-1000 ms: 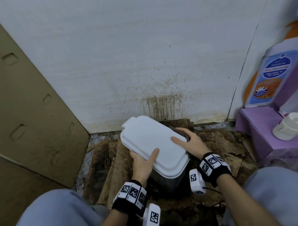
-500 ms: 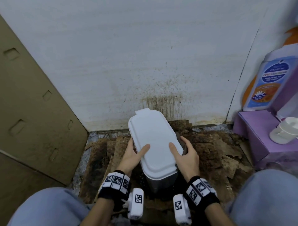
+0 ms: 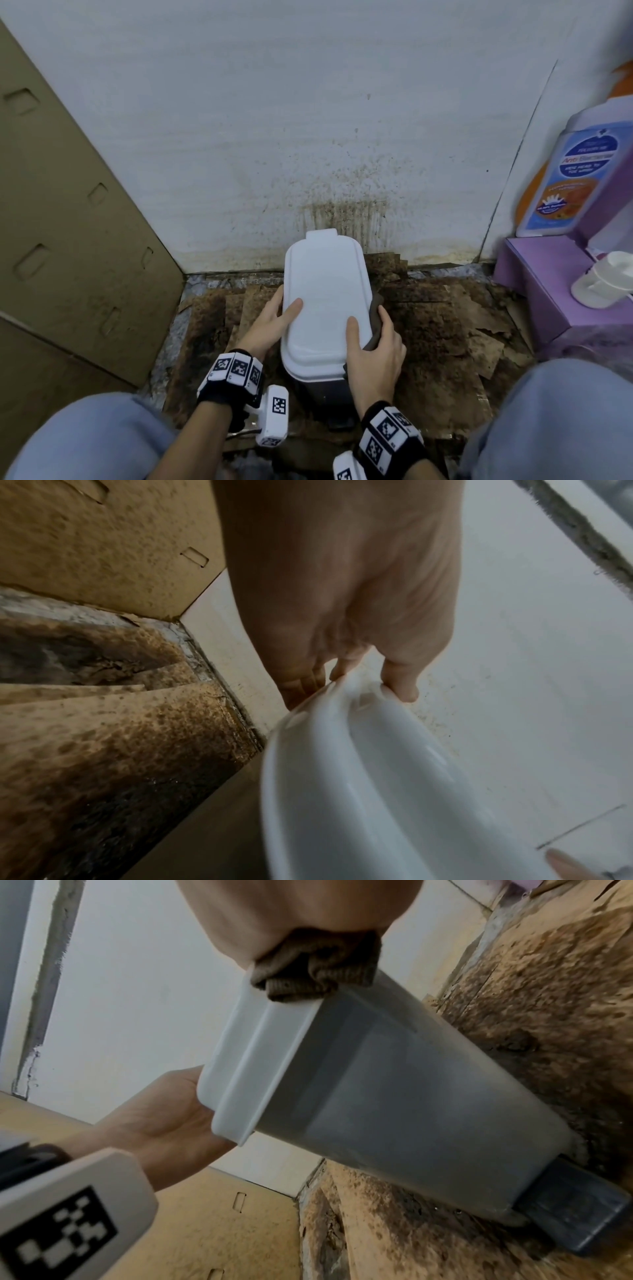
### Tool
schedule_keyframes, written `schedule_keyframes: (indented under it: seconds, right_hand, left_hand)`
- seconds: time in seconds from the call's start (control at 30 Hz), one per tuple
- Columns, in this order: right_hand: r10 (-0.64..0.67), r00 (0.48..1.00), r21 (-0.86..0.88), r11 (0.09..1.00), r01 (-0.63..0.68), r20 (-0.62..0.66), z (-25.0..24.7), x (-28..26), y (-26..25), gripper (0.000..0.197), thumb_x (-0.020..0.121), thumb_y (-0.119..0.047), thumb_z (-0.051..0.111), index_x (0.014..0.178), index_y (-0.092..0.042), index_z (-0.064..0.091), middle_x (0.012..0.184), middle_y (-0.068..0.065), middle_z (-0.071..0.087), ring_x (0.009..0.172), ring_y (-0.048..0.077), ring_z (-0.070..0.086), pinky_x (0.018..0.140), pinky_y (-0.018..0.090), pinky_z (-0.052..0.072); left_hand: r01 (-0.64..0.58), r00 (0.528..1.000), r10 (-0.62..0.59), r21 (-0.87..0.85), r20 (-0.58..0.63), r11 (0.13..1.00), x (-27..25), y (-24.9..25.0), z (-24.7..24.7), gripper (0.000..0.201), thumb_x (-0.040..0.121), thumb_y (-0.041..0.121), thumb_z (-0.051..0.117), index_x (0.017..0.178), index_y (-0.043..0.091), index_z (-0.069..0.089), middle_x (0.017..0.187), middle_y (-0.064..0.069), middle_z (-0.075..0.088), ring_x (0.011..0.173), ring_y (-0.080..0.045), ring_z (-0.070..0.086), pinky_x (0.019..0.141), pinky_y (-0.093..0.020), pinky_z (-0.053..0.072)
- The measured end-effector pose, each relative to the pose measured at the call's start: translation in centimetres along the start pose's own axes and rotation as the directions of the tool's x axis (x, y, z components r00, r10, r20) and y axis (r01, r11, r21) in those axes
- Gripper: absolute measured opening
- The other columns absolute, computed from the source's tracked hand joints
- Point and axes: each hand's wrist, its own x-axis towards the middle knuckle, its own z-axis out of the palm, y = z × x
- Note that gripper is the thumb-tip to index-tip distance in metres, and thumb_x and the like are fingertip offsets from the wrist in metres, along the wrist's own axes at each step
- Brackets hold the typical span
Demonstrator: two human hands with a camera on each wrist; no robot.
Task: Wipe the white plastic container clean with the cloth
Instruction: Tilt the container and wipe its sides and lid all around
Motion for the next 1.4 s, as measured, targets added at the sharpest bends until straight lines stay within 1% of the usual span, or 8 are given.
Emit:
schedule_keyframes:
  seconds: [0.13,0.4,0.63,0.73,0.9,1.13,1.23,1.4]
  right_hand:
    - [-0.068,0.998,-0.021,0.997,0.069,0.015,-0.1,0.0,0.6,0.052,0.101,-0.039,0.052,0.15,-0.027,0.042,0.138,0.006,0.053,0.131,0.021,0.036,0.109,0.039,0.033]
    - [-0.08,0.985,0.04,0.996,0.075,0.151,-1.6,1.0,-0.2,0.051,0.109,-0.036,0.031,0.158,-0.024,0.028,0.156,0.005,0.039,0.145,0.018,0.029,0.114,0.029,0.022]
    - [-0.329,0.898,-0.003,0.939,0.345,0.292,-2.5,2.7,-1.6,0.042,0.108,-0.029,0.035,0.149,-0.026,0.041,0.138,-0.004,0.042,0.123,0.003,0.045,0.113,0.031,0.038]
    - [-0.509,0.771,-0.125,0.799,0.589,0.382,-2.0,3.8,-2.5,0.04,0.107,-0.023,0.04,0.146,-0.018,0.047,0.145,0.0,0.046,0.136,0.011,0.042,0.117,0.03,0.033]
    - [-0.536,0.371,-0.154,0.407,0.9,0.758,-0.7,4.9,-4.3,0.043,0.109,-0.033,0.035,0.148,-0.019,0.046,0.161,-0.002,0.036,0.149,0.013,0.029,0.125,0.03,0.013]
    - [-0.387,0.15,-0.12,0.1,0.988,0.91,-0.7,7.1,-4.8,0.073,0.099,-0.068,0.028,0.158,-0.025,0.026,0.168,-0.005,0.015,0.156,0.013,0.001,0.124,0.046,-0.005]
    - [-0.44,0.198,-0.189,0.064,0.98,0.876,-1.7,6.9,-4.6,0.082,0.093,-0.077,0.027,0.158,-0.027,0.029,0.167,-0.004,0.021,0.156,0.016,-0.003,0.12,0.051,-0.014]
    - [-0.372,0.644,-0.316,0.642,0.699,0.668,-4.1,5.0,-4.0,0.065,0.101,-0.064,0.029,0.155,-0.028,0.029,0.165,-0.008,0.023,0.153,0.008,0.008,0.125,0.041,-0.001]
  left_hand:
    - [-0.005,0.999,0.008,0.072,-0.044,0.997,0.0,-0.5,0.1,0.048,0.086,0.065,0.07,0.13,0.064,0.05,0.148,0.008,0.055,0.13,-0.018,0.061,0.111,-0.047,0.05]
    - [-0.004,0.985,0.054,0.294,-0.163,0.956,1.6,-2.9,0.7,0.085,0.086,0.083,0.048,0.157,0.038,0.031,0.151,0.0,0.049,0.141,-0.024,0.049,0.114,-0.052,0.044]
    - [0.01,0.955,0.13,0.465,-0.268,0.885,-0.7,-0.3,1.9,0.067,0.107,0.048,0.041,0.163,0.015,0.021,0.163,-0.011,0.026,0.153,-0.028,0.021,0.123,-0.047,0.024]
    - [-0.007,0.934,0.148,0.399,-0.324,0.917,-0.8,0.2,2.0,0.058,0.109,0.048,0.035,0.159,0.019,0.029,0.162,-0.007,0.026,0.153,-0.023,0.018,0.122,-0.044,0.02]
    - [-0.084,0.905,0.2,0.304,-0.374,0.949,-0.3,0.3,1.4,0.038,0.11,0.04,0.033,0.135,0.02,0.054,0.136,-0.006,0.051,0.134,-0.022,0.044,0.115,-0.04,0.033]
    - [-0.142,0.906,0.235,0.268,-0.353,0.953,-0.3,-0.1,0.7,0.025,0.108,0.029,0.047,0.114,0.019,0.07,0.112,0.003,0.071,0.109,-0.015,0.065,0.098,-0.039,0.053]
    - [-0.149,0.911,0.244,0.285,-0.333,0.947,-0.5,0.0,0.7,0.025,0.105,0.037,0.054,0.117,0.02,0.069,0.11,0.008,0.072,0.106,-0.009,0.066,0.096,-0.036,0.055]
    - [-0.089,0.922,0.199,0.32,-0.331,0.943,-0.2,0.2,1.1,0.032,0.094,0.045,0.07,0.113,0.02,0.062,0.108,0.002,0.068,0.101,-0.012,0.065,0.09,-0.037,0.058]
